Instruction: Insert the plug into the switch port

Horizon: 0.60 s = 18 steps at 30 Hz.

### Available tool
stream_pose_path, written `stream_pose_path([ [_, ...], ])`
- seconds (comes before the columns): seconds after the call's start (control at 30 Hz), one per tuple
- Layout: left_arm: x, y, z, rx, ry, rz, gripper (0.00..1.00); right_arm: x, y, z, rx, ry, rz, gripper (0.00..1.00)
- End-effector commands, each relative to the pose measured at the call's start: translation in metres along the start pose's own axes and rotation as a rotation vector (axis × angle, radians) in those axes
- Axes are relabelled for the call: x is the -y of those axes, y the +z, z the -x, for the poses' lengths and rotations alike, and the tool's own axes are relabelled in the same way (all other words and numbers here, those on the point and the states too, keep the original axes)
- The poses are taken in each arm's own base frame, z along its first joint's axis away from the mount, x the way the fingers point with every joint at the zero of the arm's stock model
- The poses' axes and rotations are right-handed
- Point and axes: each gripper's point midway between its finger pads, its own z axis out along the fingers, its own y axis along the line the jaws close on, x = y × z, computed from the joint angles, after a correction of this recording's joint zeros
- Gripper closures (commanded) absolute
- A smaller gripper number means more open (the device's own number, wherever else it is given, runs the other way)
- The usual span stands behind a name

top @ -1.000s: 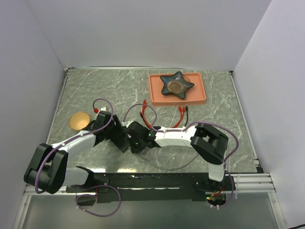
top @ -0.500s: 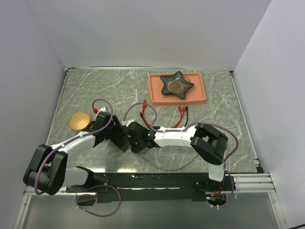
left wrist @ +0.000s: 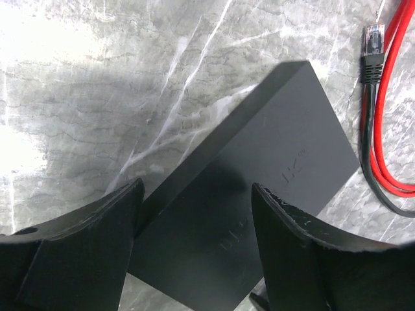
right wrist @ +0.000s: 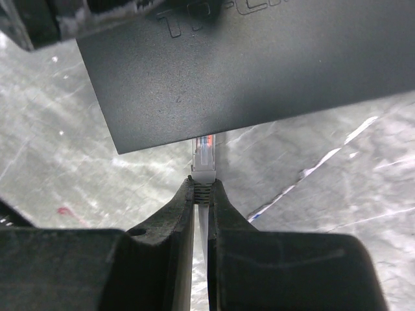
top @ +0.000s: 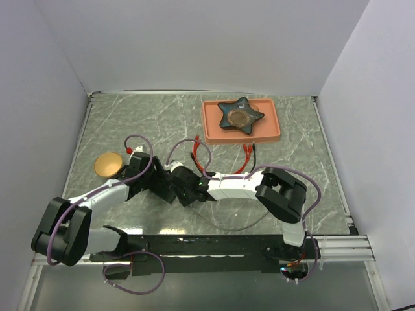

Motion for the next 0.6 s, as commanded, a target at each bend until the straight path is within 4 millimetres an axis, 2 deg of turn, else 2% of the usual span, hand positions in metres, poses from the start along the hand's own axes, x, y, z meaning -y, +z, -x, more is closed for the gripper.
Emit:
stream_pose_path([
  [0.0, 0.0112, -0.0026, -0.0211, -0.091, -0.007, -0.072, 0.28, -0.0150, -0.0012, 0.0616, 0.226, -0.053, 0.003, 1.00],
  [0.37, 0.0113, -0.0010, -0.0219, -0.086, 0.010, -0.086, 0.27, -0.0238, 0.0007, 0.0595, 0.202, -0.302, 0.055, 1.00],
  [0.57, 0.0111, -0.0002, -0.0243, -0.092, 0.024, -0.093, 0.27, -0.0196, -0.0018, 0.0615, 0.217, -0.361, 0.045, 1.00],
])
